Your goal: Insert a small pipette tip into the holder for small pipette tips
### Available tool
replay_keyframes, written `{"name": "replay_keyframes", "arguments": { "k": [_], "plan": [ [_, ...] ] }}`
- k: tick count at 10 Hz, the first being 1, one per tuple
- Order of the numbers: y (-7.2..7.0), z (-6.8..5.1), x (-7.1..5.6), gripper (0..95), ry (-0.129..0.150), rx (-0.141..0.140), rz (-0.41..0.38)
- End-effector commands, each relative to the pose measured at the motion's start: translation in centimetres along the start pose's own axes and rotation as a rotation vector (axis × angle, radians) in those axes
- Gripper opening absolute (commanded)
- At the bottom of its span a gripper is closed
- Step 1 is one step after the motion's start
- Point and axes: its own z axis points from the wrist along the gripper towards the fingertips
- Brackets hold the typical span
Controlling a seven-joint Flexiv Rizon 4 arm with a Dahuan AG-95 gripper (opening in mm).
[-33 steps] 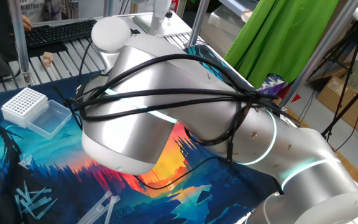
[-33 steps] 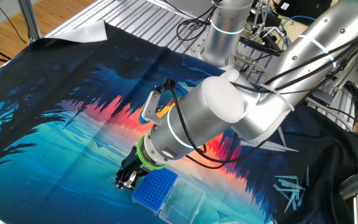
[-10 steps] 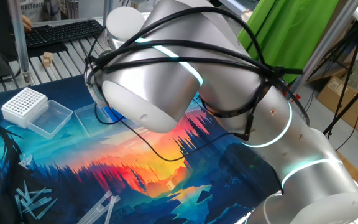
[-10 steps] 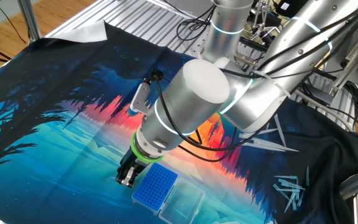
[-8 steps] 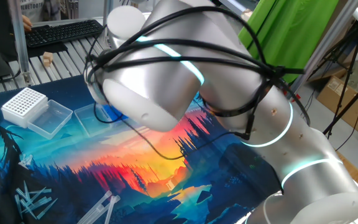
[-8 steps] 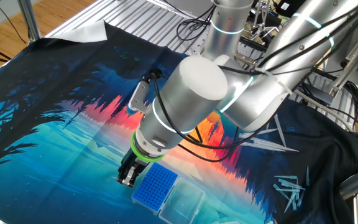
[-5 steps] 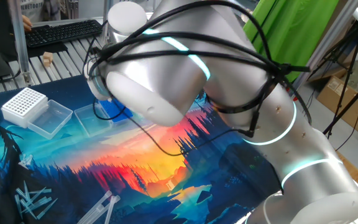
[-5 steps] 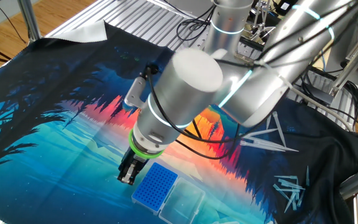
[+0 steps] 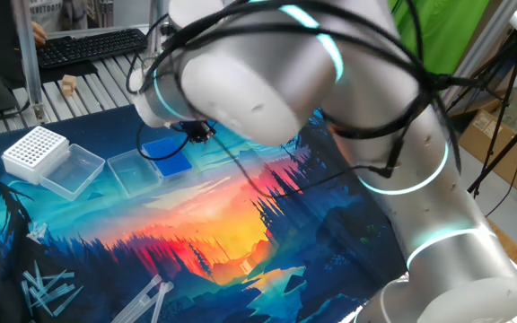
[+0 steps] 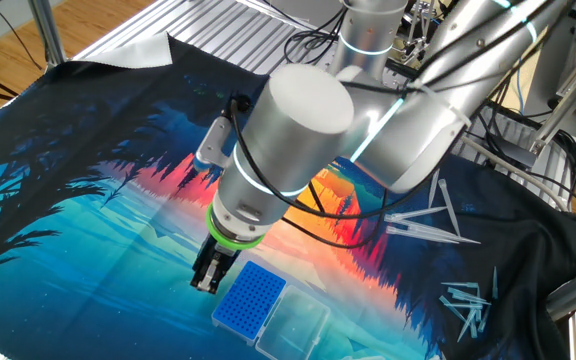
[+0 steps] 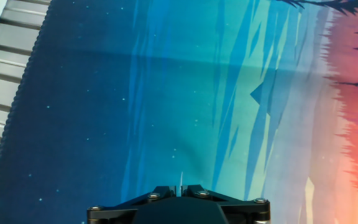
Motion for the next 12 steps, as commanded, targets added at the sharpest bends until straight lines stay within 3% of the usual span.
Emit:
{"name": "replay_keyframes", "arguments": {
  "k": [1,5,8,12],
  "plan": [
    [0.0,-0.5,0.4,0.0,0.005,0.006,0.01],
    [0.3,-1.7,1.8,0.0,0.025,0.017,0.028],
    [0.4,-2.5,2.8,0.0,0.071,0.044,0.063],
    [0.4,-3.1,3.7,0.0,0.157,0.074,0.123]
  ]
}}
